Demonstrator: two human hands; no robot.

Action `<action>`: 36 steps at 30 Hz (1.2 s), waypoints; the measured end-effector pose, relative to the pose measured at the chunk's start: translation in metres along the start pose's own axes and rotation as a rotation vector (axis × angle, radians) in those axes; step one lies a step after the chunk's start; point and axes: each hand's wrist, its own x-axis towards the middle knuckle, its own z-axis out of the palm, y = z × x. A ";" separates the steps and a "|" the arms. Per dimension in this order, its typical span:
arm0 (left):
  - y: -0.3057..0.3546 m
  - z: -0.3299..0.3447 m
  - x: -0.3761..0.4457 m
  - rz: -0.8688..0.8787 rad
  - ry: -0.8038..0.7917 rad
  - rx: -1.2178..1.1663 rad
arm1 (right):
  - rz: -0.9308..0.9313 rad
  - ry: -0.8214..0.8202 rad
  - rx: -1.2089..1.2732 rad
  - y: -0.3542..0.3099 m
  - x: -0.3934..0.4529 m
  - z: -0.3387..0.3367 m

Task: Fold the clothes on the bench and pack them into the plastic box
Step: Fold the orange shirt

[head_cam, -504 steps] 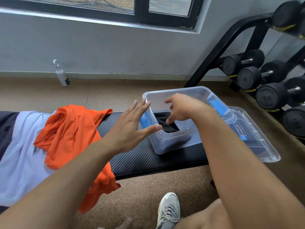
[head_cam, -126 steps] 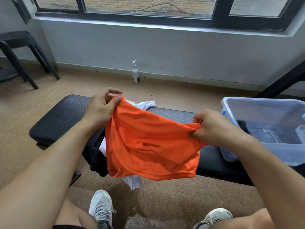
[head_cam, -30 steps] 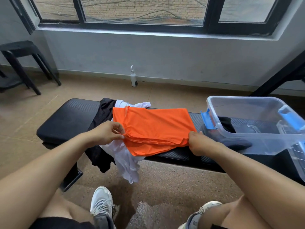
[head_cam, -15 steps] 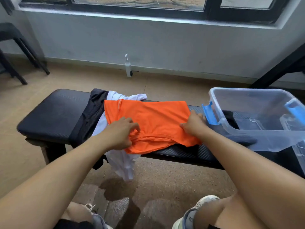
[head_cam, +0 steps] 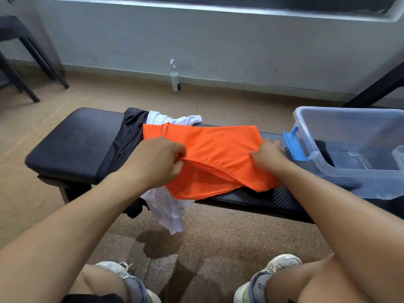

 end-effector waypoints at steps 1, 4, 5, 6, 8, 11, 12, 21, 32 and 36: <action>0.004 -0.002 -0.004 0.021 -0.057 -0.006 | -0.001 -0.009 -0.015 -0.001 0.001 -0.001; 0.015 0.008 -0.014 0.032 -0.438 0.002 | 0.024 -0.011 0.032 -0.001 0.004 -0.001; 0.017 0.014 -0.016 0.018 -0.520 0.014 | 0.033 -0.011 0.040 -0.001 0.004 -0.002; 0.016 0.021 -0.015 0.004 -0.526 0.027 | 0.038 -0.012 0.048 -0.001 0.003 -0.003; 0.014 0.031 -0.010 -0.038 -0.392 0.061 | 0.059 -0.026 0.102 -0.002 0.001 -0.005; 0.013 0.044 0.000 -0.006 -0.062 -0.052 | 0.087 -0.031 0.239 -0.004 0.001 -0.006; 0.013 0.048 0.002 0.024 -0.024 -0.117 | 0.080 -0.022 0.302 -0.007 -0.001 -0.006; 0.008 0.086 0.021 -0.070 -0.438 -0.227 | -0.322 0.181 0.391 -0.043 -0.037 -0.039; 0.031 0.090 0.032 -0.018 -0.483 -0.299 | -0.355 0.204 0.400 -0.040 -0.061 -0.067; 0.039 0.080 0.042 -0.194 -0.251 -0.804 | -0.431 0.168 0.326 -0.061 -0.068 -0.060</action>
